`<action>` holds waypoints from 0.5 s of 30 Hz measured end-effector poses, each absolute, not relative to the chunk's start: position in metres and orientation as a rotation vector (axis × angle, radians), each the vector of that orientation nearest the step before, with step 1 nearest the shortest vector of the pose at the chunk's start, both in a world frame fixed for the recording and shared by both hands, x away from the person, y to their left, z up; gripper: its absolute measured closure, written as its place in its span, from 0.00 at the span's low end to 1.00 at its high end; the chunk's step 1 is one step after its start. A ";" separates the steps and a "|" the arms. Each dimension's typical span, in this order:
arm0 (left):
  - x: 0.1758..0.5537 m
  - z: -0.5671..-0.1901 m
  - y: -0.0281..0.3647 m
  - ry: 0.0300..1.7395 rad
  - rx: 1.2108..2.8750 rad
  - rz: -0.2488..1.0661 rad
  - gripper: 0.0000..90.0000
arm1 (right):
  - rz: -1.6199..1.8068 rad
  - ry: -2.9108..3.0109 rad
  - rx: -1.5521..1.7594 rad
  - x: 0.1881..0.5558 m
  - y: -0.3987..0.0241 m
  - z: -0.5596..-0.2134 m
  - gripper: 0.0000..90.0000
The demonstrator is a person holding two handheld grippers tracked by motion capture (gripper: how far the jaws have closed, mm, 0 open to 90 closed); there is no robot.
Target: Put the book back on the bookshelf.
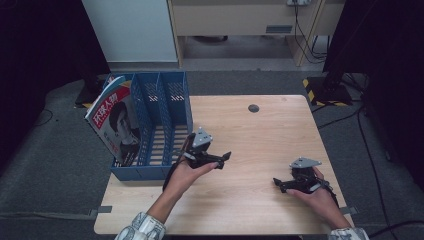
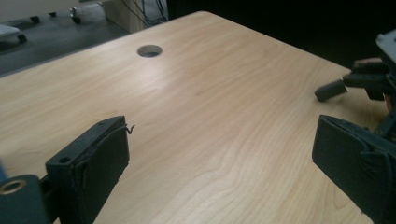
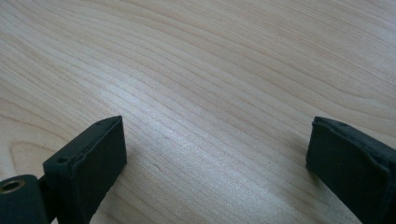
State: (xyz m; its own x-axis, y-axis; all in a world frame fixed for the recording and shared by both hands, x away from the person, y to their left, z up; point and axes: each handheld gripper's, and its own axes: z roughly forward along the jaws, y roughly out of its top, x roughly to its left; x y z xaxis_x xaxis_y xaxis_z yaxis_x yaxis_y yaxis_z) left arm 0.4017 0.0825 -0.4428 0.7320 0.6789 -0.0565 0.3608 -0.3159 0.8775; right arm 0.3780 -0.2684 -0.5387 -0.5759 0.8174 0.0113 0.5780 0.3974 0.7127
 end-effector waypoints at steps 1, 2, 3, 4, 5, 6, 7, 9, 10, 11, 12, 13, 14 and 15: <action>0.400 -0.445 0.078 0.793 1.939 0.388 0.04 | 0.980 2.319 1.211 0.378 -0.268 -0.539 0.06; 0.399 -0.448 0.073 0.785 1.952 0.385 0.04 | 0.980 2.319 1.211 0.378 -0.268 -0.539 0.06; 0.397 -0.451 0.069 0.781 1.960 0.382 0.04 | 0.980 2.318 1.210 0.378 -0.268 -0.539 0.06; 0.396 -0.454 0.065 0.776 1.967 0.378 0.04 | 0.980 2.318 1.210 0.378 -0.268 -0.539 0.06; 0.394 -0.457 0.061 0.775 1.975 0.374 0.04 | 0.980 2.319 1.211 0.378 -0.268 -0.539 0.06; 0.393 -0.460 0.057 0.773 1.985 0.373 0.04 | 0.980 2.319 1.210 0.378 -0.268 -0.539 0.06; 0.391 -0.464 0.053 0.768 1.995 0.369 0.04 | 0.980 2.319 1.211 0.378 -0.268 -0.539 0.06; 0.388 -0.470 0.046 0.760 2.009 0.353 0.05 | 0.980 2.318 1.210 0.378 -0.268 -0.539 0.06; 0.387 -0.473 0.043 0.754 2.021 0.349 0.05 | 0.980 2.319 1.211 0.378 -0.268 -0.539 0.06; 0.385 -0.477 0.039 0.750 2.032 0.347 0.05 | 0.980 2.319 1.210 0.378 -0.268 -0.539 0.06; 0.383 -0.481 0.036 0.746 2.046 0.347 0.05 | 0.980 2.319 1.210 0.378 -0.268 -0.539 0.06; 0.381 -0.485 0.032 0.742 2.063 0.349 0.05 | 0.980 2.319 1.209 0.378 -0.268 -0.539 0.06; 0.379 -0.489 0.029 0.737 2.081 0.349 0.05 | 0.981 2.319 1.208 0.378 -0.269 -0.539 0.06; 0.377 -0.493 0.025 0.731 2.097 0.346 0.05 | 0.981 2.320 1.207 0.378 -0.269 -0.539 0.06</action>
State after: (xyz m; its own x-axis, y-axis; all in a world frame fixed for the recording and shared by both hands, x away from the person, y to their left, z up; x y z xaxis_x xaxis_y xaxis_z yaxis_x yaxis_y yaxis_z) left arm 0.3766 0.0252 -0.4934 0.7895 0.6134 -0.0196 0.3733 -0.4547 0.8087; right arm 0.3781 -0.2686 -0.5388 -0.5775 0.8163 0.0108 0.5764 0.3984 0.7135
